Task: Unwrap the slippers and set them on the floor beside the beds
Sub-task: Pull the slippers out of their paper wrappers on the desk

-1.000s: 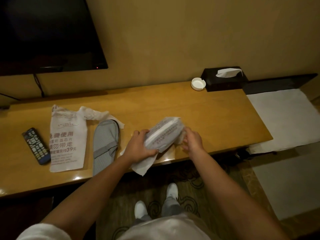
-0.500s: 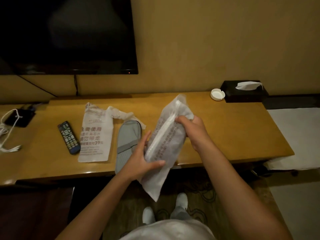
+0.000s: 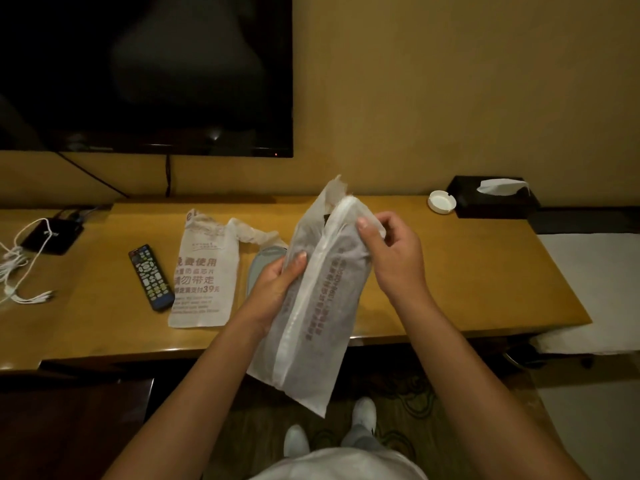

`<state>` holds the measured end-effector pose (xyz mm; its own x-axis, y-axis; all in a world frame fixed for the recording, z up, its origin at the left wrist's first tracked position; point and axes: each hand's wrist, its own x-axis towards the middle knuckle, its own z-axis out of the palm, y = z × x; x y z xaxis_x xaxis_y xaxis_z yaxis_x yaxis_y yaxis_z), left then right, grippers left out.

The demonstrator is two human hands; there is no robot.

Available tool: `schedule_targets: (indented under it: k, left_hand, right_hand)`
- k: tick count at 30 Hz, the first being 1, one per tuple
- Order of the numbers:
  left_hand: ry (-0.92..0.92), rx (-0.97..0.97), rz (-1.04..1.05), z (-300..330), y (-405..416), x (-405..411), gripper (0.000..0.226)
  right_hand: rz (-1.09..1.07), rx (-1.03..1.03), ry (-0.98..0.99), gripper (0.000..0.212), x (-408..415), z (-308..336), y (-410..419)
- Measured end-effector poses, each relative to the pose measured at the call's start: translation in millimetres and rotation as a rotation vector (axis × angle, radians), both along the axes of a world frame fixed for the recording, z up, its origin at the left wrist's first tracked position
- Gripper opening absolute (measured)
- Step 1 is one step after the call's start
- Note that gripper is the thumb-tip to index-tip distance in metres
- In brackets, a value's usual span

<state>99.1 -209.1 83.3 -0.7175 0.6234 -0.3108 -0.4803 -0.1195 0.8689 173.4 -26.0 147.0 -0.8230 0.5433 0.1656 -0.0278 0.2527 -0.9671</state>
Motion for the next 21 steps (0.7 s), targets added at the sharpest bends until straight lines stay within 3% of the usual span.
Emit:
schedule_targets:
  k: [5, 11, 17, 21]
  left_hand:
    - [-0.043, 0.035, 0.098, -2.5, 3.2, 2.5, 0.049]
    - [-0.102, 0.133, 0.2, 4.3, 12.0, -8.5, 0.051]
    - [-0.121, 0.154, 0.184, 0.3, 7.8, -15.7, 0.072]
    - [0.061, 0.028, 0.175, 0.1, -0.8, -19.6, 0.056]
  right_hand:
    - [0.042, 0.347, 0.157, 0.009, 15.1, 5.4, 11.1]
    - [0.096, 0.685, 0.045, 0.016, 34.9, -11.1, -0.3]
    - [0.403, 0.372, -0.333, 0.018, 37.2, -5.3, 9.5]
    - [0.019, -0.084, -0.11, 0.013, 21.9, 23.1, 35.4]
